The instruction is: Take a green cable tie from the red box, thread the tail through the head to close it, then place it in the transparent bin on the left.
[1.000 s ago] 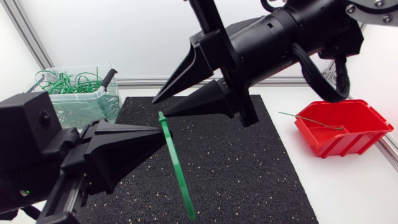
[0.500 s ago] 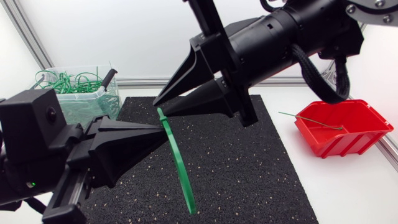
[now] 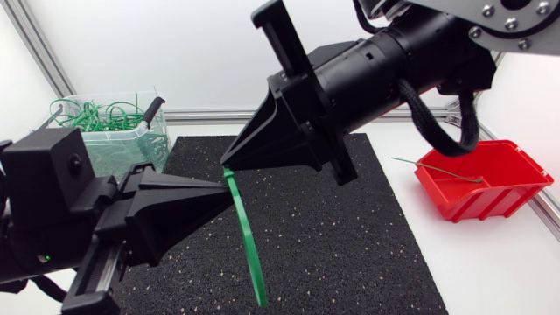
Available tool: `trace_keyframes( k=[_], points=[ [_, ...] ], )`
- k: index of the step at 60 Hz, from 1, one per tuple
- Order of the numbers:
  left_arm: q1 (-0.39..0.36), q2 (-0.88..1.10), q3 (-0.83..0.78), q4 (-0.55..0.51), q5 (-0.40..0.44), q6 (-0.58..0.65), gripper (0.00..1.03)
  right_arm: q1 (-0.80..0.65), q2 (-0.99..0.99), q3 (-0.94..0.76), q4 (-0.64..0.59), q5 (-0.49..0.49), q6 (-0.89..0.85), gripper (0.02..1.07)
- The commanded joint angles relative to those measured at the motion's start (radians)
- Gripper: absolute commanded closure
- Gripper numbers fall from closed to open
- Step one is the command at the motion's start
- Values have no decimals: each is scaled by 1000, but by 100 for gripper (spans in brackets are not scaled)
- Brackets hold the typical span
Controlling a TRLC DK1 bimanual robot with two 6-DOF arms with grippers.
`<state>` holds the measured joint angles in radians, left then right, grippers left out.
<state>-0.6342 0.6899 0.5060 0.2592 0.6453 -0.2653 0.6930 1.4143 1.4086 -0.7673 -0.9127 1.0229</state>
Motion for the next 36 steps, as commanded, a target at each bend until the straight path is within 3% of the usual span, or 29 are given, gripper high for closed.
trace_keyframes(
  k=[1,25,36],
  points=[
    [21,-4,25,-2,20,18,100,16,11,-28,17,-3,-27,101],
    [74,-16,25,-15,113,21,100,19,8,-51,66,3,-44,101],
    [53,-33,26,-32,131,40,100,2,48,-69,132,15,-66,101]
  ],
)
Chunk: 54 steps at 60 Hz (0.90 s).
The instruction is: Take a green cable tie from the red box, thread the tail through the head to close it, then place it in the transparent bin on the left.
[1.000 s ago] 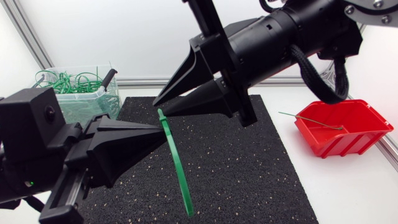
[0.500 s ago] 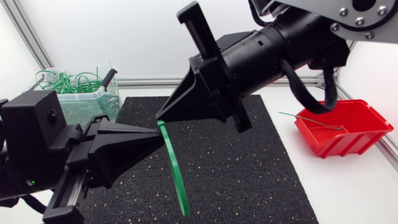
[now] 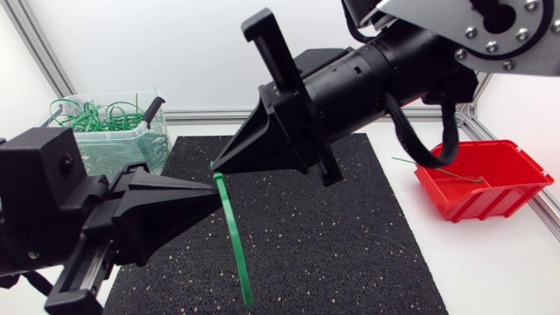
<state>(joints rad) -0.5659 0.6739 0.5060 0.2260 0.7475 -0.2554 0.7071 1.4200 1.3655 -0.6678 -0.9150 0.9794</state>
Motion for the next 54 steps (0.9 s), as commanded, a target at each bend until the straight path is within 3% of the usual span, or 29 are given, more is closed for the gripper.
trace_keyframes(
  k=[1,22,33,35,39,46,54],
  points=[
    [-17,-17,28,1,29,30,100,-14,48,-26,36,18,-22,101],
    [-55,-33,134,-66,12,22,100,-37,138,-34,54,42,-19,101],
    [18,6,94,-76,19,27,100,-17,23,-36,50,76,-4,101],
    [31,9,81,-80,23,28,100,-11,2,-39,53,100,1,96],
    [63,9,54,-86,39,33,100,0,-13,-36,47,116,-16,65],
    [112,38,25,-96,53,51,100,-8,-16,-40,40,177,-48,63],
    [181,26,29,-211,56,142,100,2,-36,-80,48,337,-120,59]
  ],
)
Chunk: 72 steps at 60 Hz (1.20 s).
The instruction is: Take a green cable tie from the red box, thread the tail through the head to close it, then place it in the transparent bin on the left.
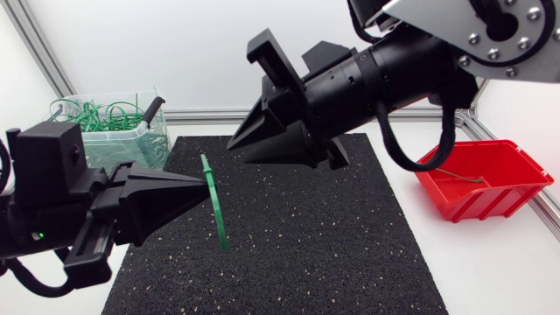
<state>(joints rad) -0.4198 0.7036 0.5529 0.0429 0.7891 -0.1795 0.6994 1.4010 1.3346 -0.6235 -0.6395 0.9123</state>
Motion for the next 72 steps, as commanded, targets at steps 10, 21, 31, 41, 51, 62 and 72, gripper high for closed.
trace_keyframes(
  k=[10,21,31,41,51,62,72],
  points=[
    [190,0,47,-195,6,167,100,26,-51,-107,28,281,-165,55],
    [357,51,140,-305,-59,268,100,60,-76,-156,2,610,-349,55],
    [523,126,239,-328,-103,334,100,87,-114,-210,-13,873,-487,55],
    [648,232,392,-325,-171,341,100,61,-157,-245,-24,991,-563,55],
    [724,367,510,-221,-292,341,100,34,-223,-290,7,1068,-619,55],
    [733,516,591,-87,-422,365,100,9,-287,-333,41,1127,-667,55],
    [727,659,705,-55,-496,364,100,-15,-324,-367,51,1130,-681,55]
  ],
)
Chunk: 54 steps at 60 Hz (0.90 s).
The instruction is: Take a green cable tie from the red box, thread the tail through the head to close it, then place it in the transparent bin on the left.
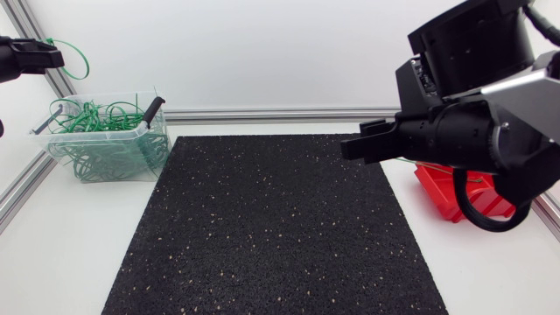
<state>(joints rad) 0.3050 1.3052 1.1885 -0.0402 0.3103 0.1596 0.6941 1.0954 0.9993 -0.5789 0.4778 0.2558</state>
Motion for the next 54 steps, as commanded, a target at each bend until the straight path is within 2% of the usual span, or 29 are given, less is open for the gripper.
trace_keyframes(
  k=[1,7,12,14,16,17,21,23,24,46,54],
  points=[
    [2,66,72,36,-25,24,100,-11,-22,-33,7,13,-24,55],
    [-21,123,86,59,-63,31,99,-11,-46,-51,4,21,-24,55],
    [-46,183,74,102,-123,67,88,-8,-66,-67,-2,30,-26,55],
    [-49,203,71,102,-126,69,79,-5,-72,-70,-6,35,-26,55],
    [-50,221,69,103,-131,69,65,1,-81,-74,-13,39,-26,55],
    [-55,232,68,109,-151,70,54,2,-88,-76,-18,42,-26,55],
    [-61,252,60,114,-175,83,29,12,-108,-83,-27,53,-24,55],
    [-63,255,57,112,-175,84,6,15,-118,-88,-35,58,-24,55],
    [-63,255,56,106,-175,84,1,15,-124,-90,-39,61,-24,55],
    [-61,68,-36,65,-177,86,3,2,-223,-103,-75,108,-46,55],
    [-58,-14,-93,57,-177,86,3,-57,-267,-137,-22,110,-102,55]
  ],
)
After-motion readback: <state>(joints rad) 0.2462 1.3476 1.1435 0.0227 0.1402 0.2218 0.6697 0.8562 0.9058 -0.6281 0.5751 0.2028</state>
